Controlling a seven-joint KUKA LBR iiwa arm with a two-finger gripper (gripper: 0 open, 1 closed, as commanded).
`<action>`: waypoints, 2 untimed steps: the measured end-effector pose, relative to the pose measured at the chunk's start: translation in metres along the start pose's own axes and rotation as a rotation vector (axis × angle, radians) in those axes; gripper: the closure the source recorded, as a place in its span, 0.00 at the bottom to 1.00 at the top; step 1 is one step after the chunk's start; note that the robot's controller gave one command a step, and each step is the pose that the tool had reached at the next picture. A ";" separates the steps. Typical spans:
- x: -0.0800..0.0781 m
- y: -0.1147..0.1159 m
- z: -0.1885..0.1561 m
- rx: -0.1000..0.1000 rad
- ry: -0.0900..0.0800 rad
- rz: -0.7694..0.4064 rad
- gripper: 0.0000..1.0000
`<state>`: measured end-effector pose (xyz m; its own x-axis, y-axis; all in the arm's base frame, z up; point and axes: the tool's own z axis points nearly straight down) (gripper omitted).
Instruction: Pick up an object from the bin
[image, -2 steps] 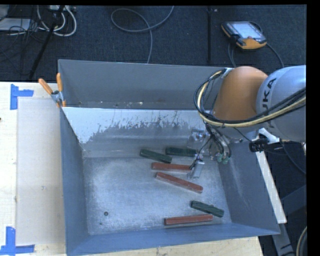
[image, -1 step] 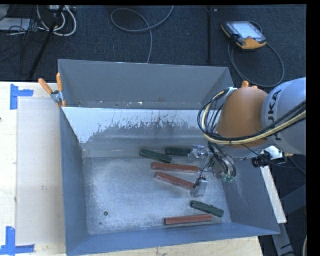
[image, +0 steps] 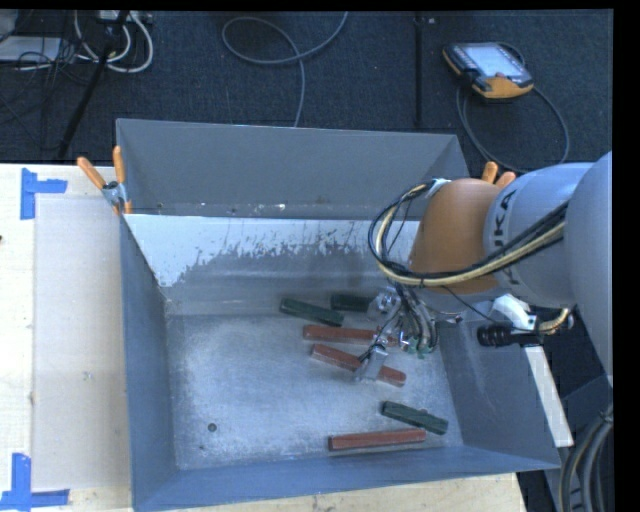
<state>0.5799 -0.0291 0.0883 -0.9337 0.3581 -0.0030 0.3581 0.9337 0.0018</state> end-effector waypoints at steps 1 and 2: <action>0.034 -0.027 0.018 0.001 0.003 -0.116 1.00; 0.034 -0.027 0.018 0.001 0.003 -0.116 1.00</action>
Offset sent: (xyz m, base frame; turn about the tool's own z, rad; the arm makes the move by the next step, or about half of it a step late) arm 0.0000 0.0000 0.0000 0.0000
